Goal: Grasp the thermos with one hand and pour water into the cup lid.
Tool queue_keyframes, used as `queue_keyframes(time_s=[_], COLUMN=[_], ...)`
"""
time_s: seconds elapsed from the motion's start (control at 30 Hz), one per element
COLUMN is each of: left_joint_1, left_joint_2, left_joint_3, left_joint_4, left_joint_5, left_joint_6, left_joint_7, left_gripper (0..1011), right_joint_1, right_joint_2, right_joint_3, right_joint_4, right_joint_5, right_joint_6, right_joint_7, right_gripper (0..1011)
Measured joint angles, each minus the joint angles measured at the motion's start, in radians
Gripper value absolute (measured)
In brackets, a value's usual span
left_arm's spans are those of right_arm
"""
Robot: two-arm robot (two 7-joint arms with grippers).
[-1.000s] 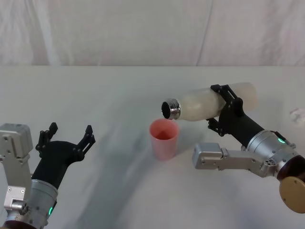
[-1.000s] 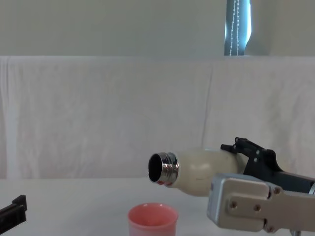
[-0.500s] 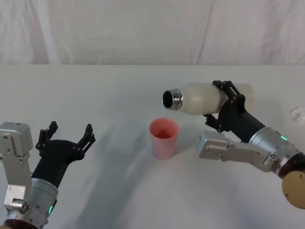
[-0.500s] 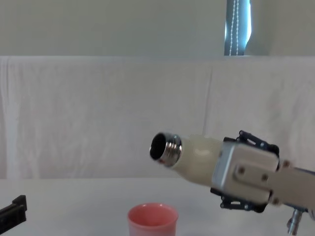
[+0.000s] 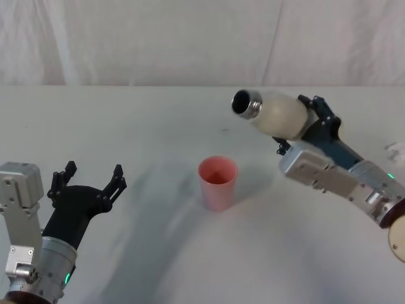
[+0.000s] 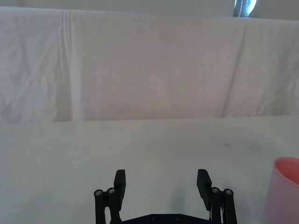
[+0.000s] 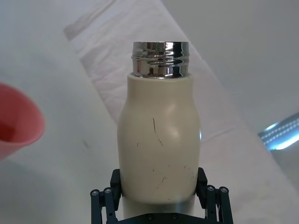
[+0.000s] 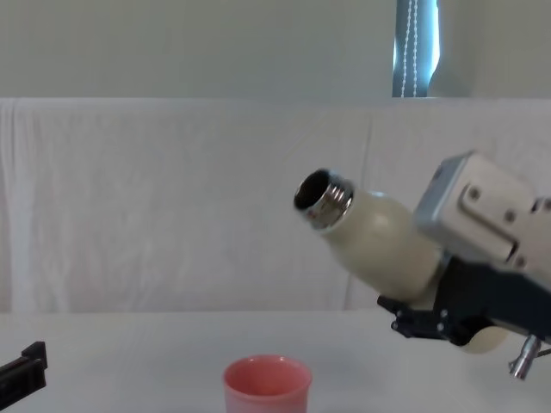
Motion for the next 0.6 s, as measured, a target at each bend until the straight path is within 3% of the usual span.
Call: queue_keyframes(time_s=[0.6], left_joint_1=[0.000], left_joint_2=[0.000], left_joint_3=[0.000], left_joint_4=[0.000], left_joint_5=[0.000], left_joint_6=[0.000], left_joint_7=[0.000], left_gripper=[1001], right_joint_1=[-0.062], right_joint_2=[-0.105], right_joint_3=[0.157], right_joint_4=[-0.019], right_joint_5=[0.328], right_joint_6=[0.034], right_joint_7=[0.055], right_gripper=[959])
